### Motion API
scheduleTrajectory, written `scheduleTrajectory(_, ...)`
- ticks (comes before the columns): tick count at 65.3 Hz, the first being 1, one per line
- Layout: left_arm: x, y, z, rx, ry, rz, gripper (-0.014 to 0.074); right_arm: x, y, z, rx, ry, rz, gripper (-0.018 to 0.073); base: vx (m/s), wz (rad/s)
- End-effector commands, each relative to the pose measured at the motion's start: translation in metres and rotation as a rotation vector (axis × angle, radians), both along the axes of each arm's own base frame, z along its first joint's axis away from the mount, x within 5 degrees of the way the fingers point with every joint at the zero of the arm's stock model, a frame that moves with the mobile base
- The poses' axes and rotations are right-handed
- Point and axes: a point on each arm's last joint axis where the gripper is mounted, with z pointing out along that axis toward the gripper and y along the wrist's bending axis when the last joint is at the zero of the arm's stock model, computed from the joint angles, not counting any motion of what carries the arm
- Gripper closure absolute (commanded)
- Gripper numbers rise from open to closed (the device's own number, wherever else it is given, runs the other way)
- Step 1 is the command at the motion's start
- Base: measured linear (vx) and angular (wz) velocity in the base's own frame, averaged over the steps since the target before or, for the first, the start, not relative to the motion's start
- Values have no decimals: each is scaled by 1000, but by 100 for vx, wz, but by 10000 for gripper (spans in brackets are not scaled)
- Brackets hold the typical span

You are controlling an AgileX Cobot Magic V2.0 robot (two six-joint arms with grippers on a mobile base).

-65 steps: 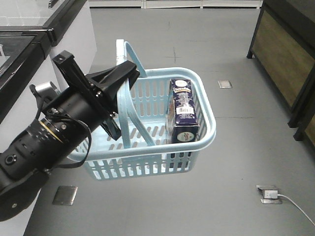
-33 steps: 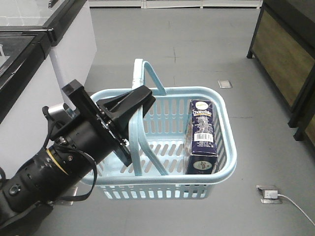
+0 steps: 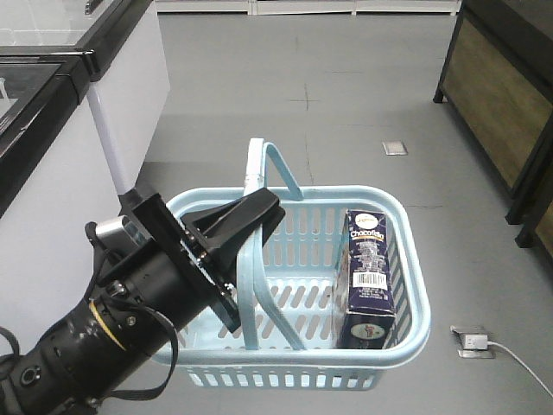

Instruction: Left arm holds basket, right arm returns cookies

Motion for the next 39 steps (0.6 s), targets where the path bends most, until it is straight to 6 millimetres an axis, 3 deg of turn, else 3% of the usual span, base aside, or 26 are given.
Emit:
scheduleTrajectory(1, -11, 6, 30, -185, -152, 7, 599, 1, 0, 1, -10, -66, -2, 565, 0, 0)
scheduleTrajectory(39, -31, 5, 21, -224, -165, 33, 599, 1, 0, 1, -10, -66, -2, 565, 0, 0)
